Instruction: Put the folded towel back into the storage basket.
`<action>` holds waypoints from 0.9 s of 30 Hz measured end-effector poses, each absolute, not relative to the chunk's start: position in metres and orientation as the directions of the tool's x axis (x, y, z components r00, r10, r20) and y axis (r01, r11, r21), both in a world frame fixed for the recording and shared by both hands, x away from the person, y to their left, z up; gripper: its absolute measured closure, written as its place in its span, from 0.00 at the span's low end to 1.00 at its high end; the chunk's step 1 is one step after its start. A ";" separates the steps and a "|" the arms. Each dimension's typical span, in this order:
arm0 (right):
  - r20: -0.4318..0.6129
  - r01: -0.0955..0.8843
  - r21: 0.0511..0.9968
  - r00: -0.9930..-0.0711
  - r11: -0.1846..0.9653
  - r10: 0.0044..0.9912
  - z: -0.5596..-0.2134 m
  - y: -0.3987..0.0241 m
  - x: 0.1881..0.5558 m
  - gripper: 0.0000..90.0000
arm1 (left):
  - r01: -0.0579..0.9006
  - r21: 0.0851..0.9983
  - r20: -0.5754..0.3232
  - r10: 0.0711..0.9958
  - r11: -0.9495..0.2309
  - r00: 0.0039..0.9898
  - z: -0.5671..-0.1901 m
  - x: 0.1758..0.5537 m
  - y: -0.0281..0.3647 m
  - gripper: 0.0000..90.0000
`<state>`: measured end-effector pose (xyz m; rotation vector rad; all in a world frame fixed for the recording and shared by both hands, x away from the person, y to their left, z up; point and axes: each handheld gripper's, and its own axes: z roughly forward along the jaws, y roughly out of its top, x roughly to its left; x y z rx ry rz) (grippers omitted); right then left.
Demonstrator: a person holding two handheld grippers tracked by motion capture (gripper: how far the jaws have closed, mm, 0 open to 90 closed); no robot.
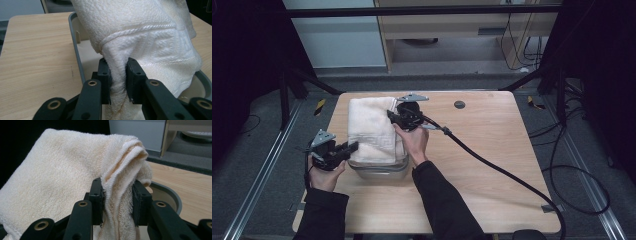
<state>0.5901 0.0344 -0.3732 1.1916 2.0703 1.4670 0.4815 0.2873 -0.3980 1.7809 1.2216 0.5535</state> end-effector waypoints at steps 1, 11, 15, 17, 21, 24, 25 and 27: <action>0.184 0.437 0.892 -0.592 0.120 0.784 -0.375 0.034 0.591 0.74 | 0.512 0.849 -0.113 0.903 -0.129 0.415 -0.400 0.482 0.287 0.83; 0.164 0.451 0.880 -0.585 0.151 0.795 -0.398 0.036 0.596 0.74 | 0.549 0.819 -0.092 0.908 -0.163 0.408 -0.416 0.492 0.283 0.83; 0.175 0.467 0.872 -0.576 0.146 0.799 -0.406 0.034 0.597 0.74 | 0.560 0.809 -0.083 0.907 -0.181 0.413 -0.421 0.496 0.280 0.83; 0.174 0.476 0.867 -0.569 0.150 0.804 -0.410 0.032 0.598 0.73 | 0.569 0.800 -0.078 0.907 -0.191 0.413 -0.424 0.497 0.278 0.83; 0.161 0.481 0.861 -0.565 0.165 0.809 -0.417 0.032 0.598 0.73 | 0.578 0.791 -0.069 0.908 -0.203 0.413 -0.427 0.499 0.276 0.83; 0.152 0.482 0.859 -0.564 0.174 0.811 -0.420 0.032 0.598 0.73 | 0.585 0.783 -0.067 0.908 -0.209 0.414 -0.429 0.500 0.275 0.83; 0.148 0.482 0.857 -0.565 0.179 0.812 -0.421 0.032 0.599 0.72 | 0.590 0.779 -0.069 0.908 -0.209 0.413 -0.431 0.501 0.275 0.83; 0.140 0.482 0.855 -0.566 0.188 0.812 -0.423 0.032 0.599 0.72 | 0.596 0.774 -0.067 0.909 -0.213 0.412 -0.432 0.502 0.275 0.82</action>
